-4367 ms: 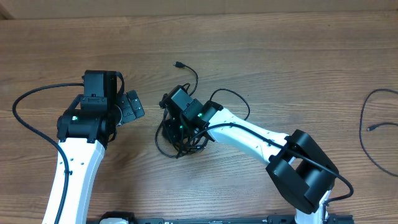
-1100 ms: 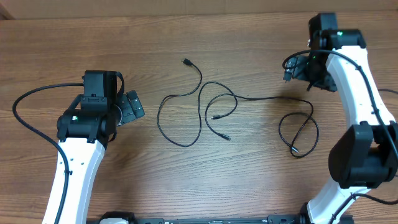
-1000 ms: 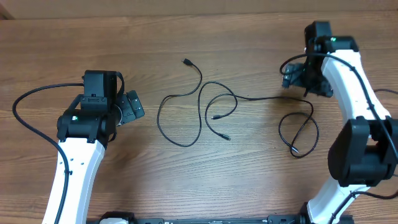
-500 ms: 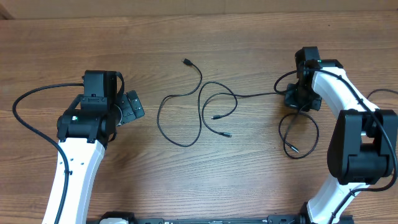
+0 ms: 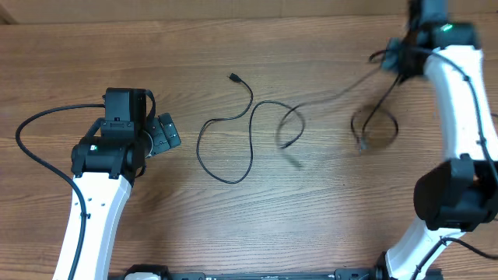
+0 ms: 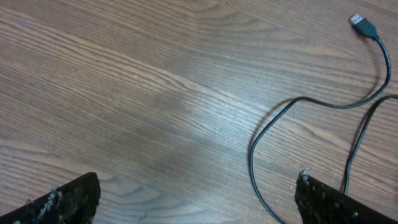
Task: Untangle cables
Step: 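Drag the cable up and right with the right gripper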
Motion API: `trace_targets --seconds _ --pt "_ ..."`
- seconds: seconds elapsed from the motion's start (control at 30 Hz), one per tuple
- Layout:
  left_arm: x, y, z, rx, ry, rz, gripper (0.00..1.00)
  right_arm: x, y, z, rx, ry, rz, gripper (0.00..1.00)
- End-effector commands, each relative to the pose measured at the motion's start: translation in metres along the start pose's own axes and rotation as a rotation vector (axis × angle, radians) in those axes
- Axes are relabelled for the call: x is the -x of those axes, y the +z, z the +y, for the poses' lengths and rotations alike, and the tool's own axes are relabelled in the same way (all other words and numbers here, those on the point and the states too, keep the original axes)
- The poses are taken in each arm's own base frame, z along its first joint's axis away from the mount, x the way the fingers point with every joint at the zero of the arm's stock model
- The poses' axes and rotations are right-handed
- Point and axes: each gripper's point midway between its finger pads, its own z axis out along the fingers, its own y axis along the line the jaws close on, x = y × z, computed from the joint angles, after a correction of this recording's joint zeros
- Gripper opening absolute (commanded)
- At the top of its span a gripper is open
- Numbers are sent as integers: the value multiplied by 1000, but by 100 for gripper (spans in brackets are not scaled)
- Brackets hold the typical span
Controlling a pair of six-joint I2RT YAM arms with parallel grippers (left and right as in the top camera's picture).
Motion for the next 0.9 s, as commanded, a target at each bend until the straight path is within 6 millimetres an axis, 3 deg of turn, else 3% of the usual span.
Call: trace_targets --seconds 0.0,0.13,0.23,0.4,0.47,0.57,0.73,0.87 --pt "-1 2 1 1 -20 7 100 77 -93 2 76 5 -318 4" --pt "-1 2 1 1 -20 7 99 138 -144 7 82 -126 -611 4" --pt "-1 2 1 1 -20 7 100 161 -156 -6 6 -133 -717 4" --pt "-1 2 1 1 -20 7 99 191 -166 -43 -86 -44 -834 4" --pt "-1 2 1 1 -20 7 100 194 -164 -43 -29 -62 -832 4" --pt "-1 2 1 1 -20 7 99 184 -155 -23 150 -137 -773 4" --pt "-1 2 1 1 -20 7 99 174 -160 1 282 -192 -747 4" --pt "-1 2 1 1 -20 7 100 141 -178 40 510 -275 -665 4"
